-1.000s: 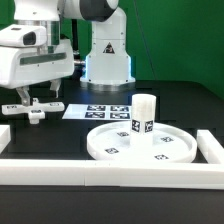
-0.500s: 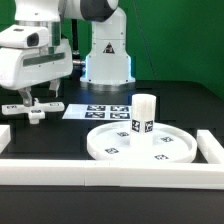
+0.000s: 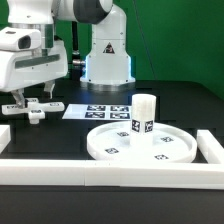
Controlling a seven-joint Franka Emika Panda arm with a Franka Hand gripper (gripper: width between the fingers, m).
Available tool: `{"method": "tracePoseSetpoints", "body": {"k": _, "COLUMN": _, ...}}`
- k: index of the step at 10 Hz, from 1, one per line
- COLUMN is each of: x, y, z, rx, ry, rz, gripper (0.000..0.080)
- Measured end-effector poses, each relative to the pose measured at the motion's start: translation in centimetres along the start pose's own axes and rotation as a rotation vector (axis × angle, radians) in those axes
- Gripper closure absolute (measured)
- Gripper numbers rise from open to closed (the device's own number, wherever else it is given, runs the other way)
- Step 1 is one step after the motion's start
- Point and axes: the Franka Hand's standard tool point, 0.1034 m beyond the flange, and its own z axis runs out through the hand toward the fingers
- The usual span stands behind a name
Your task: Assemble round table
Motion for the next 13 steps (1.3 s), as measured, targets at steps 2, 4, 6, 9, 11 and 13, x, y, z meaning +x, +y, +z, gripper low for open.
{"method": "tracePoseSetpoints", "body": {"k": 2, "x": 0.0, "y": 0.0, "z": 0.2, "rx": 0.003, "ry": -0.002, "rz": 0.001, "gripper": 0.0151}}
{"method": "tracePoseSetpoints", "body": {"k": 4, "x": 0.1, "y": 0.2, "z": 0.5, "rx": 0.005, "ry": -0.003, "rz": 0.001, "gripper": 0.0151}}
{"method": "tracePoseSetpoints", "body": {"k": 6, "x": 0.1, "y": 0.3, "z": 0.8, "rx": 0.009, "ry": -0.005, "rz": 0.002, "gripper": 0.0151}}
{"method": "tracePoseSetpoints", "body": {"k": 9, "x": -0.2, "y": 0.1, "z": 1.4, "rx": 0.019, "ry": -0.01, "rz": 0.006, "gripper": 0.0151}}
{"method": "tracePoseSetpoints", "body": {"k": 11, "x": -0.3, "y": 0.1, "z": 1.5, "rx": 0.022, "ry": -0.011, "rz": 0.008, "gripper": 0.0151}}
{"method": "tracePoseSetpoints", "body": {"k": 13, "x": -0.3, "y": 0.1, "z": 1.4, "rx": 0.02, "ry": -0.011, "rz": 0.011, "gripper": 0.0282}}
